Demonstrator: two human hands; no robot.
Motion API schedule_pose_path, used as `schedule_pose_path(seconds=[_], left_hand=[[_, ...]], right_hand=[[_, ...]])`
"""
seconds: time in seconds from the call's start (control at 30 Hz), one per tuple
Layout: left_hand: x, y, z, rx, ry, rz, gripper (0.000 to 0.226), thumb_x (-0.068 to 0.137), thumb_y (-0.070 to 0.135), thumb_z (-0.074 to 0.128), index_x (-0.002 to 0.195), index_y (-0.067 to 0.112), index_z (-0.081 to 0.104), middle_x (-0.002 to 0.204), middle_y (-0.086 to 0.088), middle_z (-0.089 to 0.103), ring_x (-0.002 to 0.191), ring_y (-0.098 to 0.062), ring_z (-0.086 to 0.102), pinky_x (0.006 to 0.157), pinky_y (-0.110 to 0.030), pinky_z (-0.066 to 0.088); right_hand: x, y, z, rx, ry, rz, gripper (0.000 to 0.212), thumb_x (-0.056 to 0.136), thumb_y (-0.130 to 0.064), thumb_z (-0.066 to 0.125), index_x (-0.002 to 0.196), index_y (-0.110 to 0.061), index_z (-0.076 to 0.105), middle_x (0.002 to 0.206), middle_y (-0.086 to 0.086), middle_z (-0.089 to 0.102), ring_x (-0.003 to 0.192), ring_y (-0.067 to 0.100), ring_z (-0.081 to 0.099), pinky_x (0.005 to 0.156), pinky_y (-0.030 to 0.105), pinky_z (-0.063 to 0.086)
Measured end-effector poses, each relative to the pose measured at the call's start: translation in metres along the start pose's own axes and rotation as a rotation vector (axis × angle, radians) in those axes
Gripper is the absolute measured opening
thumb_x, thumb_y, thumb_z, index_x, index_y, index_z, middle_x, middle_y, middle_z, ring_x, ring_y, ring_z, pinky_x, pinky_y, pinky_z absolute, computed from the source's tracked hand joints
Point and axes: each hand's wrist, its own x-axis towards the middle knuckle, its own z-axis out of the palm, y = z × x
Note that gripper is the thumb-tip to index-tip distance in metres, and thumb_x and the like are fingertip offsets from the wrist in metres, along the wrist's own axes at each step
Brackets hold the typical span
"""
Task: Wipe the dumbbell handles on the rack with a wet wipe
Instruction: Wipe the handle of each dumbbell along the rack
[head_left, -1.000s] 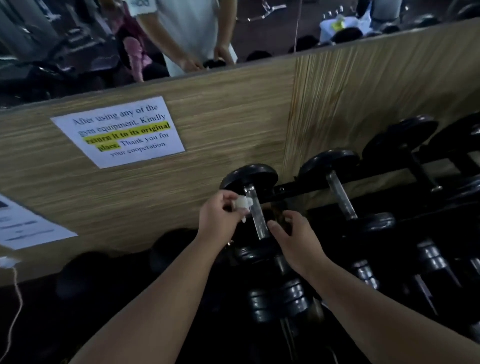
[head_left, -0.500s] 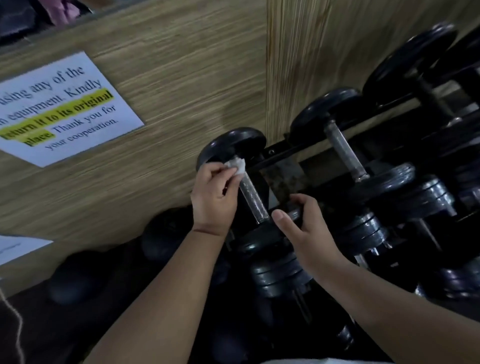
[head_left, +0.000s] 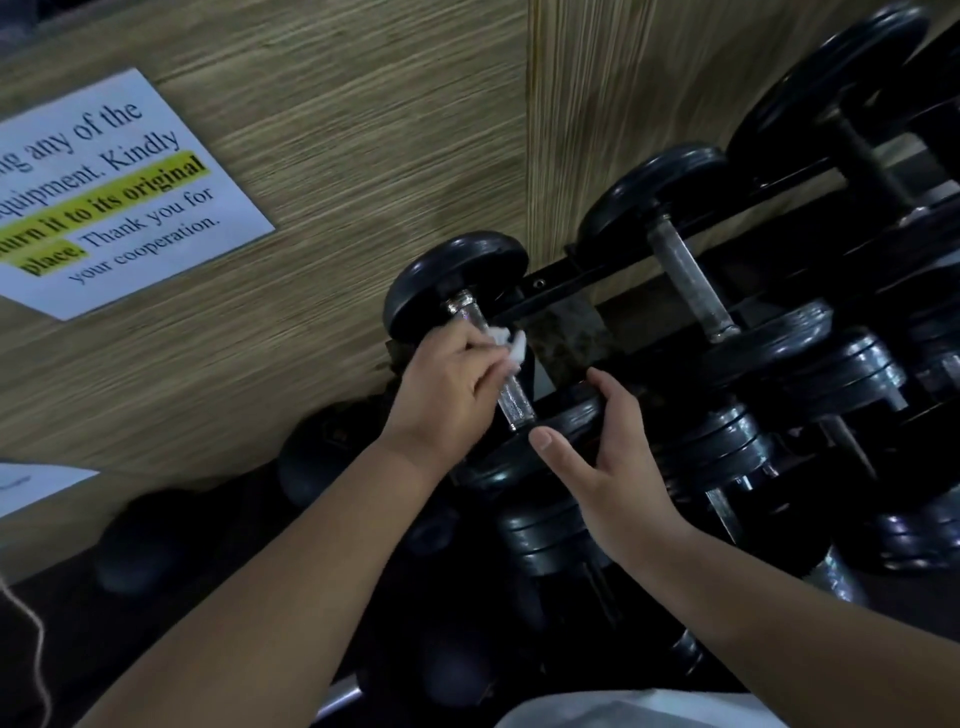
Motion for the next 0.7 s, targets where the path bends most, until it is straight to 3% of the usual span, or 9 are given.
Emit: schedule_pose_path(seconds=[0.1,0.17,0.3,0.4,0.47,0.53,0.7], left_hand=[[-0.009,0.001,-0.005,-0.065,-0.067,0.046,0.012,0.091,0.011,0.078,0.102,0.006,0.081,0.096,0.001,0.068,0.1,-0.001,0.059,0.095,-0.005,0.042],[0.0,-0.003,-0.007,-0.061,-0.026,0.057,0.008,0.091,0.008,0.078,0.098,0.006,0.081,0.095,-0.001,0.069,0.102,0.002,0.059,0.097,-0.006,0.043],[0.023,-0.006,-0.009,-0.02,0.063,-0.082,0.011,0.091,0.003,0.074,0.1,0.005,0.081,0.099,0.0,0.068,0.1,0.002,0.058,0.094,-0.001,0.042],[0.012,0.003,-0.01,-0.111,-0.098,-0.003,0.011,0.092,0.005,0.075,0.101,0.007,0.081,0.098,0.009,0.062,0.102,0.001,0.06,0.095,-0.005,0.045],[0.002,0.006,-0.013,-0.167,-0.269,0.082,0.013,0.092,0.009,0.076,0.104,0.009,0.081,0.097,0.005,0.066,0.103,-0.01,0.069,0.093,-0.023,0.056],[0.004,0.003,-0.016,-0.141,-0.349,0.123,0.012,0.091,0.01,0.077,0.102,0.009,0.081,0.094,0.002,0.066,0.092,-0.013,0.069,0.084,-0.029,0.057],[0.032,-0.011,-0.018,-0.012,-0.193,0.067,0.01,0.094,0.007,0.072,0.099,0.004,0.08,0.1,-0.002,0.067,0.098,-0.005,0.061,0.089,-0.003,0.041]], right_hand=[[-0.003,-0.002,0.002,-0.011,0.01,0.003,0.093,0.079,-0.066,0.063,0.153,-0.036,0.015,0.144,-0.03,0.02,0.132,-0.011,0.02,0.102,0.018,0.022],[-0.002,-0.003,0.001,-0.019,0.008,-0.001,0.093,0.078,-0.066,0.063,0.153,-0.035,0.016,0.146,-0.027,0.021,0.132,-0.01,0.021,0.101,0.017,0.024],[-0.001,-0.002,-0.003,-0.014,0.008,-0.006,0.089,0.081,-0.064,0.063,0.153,-0.034,0.019,0.154,-0.019,0.024,0.126,-0.012,0.03,0.087,0.009,0.031],[-0.001,-0.002,-0.003,-0.023,0.001,-0.007,0.088,0.081,-0.065,0.063,0.152,-0.035,0.02,0.148,-0.023,0.026,0.111,-0.029,0.029,0.085,0.008,0.032],[-0.001,-0.002,-0.003,-0.021,-0.001,-0.009,0.088,0.08,-0.065,0.063,0.151,-0.036,0.021,0.145,-0.024,0.027,0.108,-0.033,0.028,0.084,0.009,0.033],[-0.002,-0.003,-0.002,-0.029,0.0,-0.01,0.088,0.08,-0.065,0.063,0.151,-0.036,0.021,0.146,-0.023,0.027,0.108,-0.032,0.029,0.083,0.009,0.033],[0.0,-0.001,-0.004,-0.06,0.003,-0.002,0.086,0.081,-0.068,0.061,0.151,-0.037,0.021,0.152,-0.019,0.027,0.108,-0.02,0.038,0.081,0.011,0.036]])
